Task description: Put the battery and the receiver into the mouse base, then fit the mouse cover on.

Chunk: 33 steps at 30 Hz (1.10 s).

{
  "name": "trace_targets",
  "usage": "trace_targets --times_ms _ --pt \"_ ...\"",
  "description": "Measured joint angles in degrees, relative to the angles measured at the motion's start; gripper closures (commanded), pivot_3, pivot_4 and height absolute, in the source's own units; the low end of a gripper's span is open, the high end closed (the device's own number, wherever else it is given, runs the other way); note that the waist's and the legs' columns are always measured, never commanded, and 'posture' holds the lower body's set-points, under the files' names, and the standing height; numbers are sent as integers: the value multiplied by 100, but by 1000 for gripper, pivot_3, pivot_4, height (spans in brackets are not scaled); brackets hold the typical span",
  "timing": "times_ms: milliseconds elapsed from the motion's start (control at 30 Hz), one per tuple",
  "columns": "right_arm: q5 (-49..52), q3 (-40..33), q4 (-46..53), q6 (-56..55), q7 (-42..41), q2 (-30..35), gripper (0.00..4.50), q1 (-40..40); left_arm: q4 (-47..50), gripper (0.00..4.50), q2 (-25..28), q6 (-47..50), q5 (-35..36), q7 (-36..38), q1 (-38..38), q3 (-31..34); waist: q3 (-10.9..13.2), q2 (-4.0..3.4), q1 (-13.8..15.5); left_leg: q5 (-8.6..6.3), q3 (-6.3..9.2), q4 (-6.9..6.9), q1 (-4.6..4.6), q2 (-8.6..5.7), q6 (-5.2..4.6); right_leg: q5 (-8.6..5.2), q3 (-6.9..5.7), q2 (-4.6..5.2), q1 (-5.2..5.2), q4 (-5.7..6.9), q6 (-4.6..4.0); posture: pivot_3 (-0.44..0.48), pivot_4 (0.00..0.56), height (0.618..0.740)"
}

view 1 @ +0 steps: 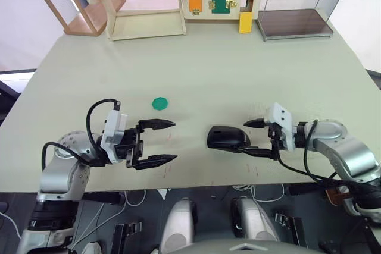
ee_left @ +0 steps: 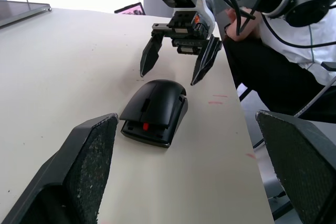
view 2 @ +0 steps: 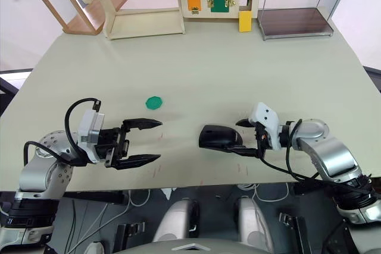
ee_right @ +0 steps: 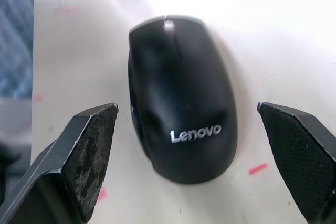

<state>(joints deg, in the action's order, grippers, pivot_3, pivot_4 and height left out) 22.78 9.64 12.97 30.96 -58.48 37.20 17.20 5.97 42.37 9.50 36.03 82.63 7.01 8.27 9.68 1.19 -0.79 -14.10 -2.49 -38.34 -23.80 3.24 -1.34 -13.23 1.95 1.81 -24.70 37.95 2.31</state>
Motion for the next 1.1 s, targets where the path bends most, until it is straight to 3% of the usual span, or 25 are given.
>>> trace_targets --times_ms 400,1100 --pt "12 -297 -787 -1395 -178 -474 33 -438 -113 0 126 42 -1 130 258 3 0 0 3 0 0 -1 1 0 0 1 2 -2 2 0 2 0 150 740" --pt "-134 -274 -1409 -2011 -654 -660 33 -485 -422 0 257 -37 -114 508 457 1 0 0 2 1 0 -3 4 0 1 2 3 -3 2 4 2 0 150 740"
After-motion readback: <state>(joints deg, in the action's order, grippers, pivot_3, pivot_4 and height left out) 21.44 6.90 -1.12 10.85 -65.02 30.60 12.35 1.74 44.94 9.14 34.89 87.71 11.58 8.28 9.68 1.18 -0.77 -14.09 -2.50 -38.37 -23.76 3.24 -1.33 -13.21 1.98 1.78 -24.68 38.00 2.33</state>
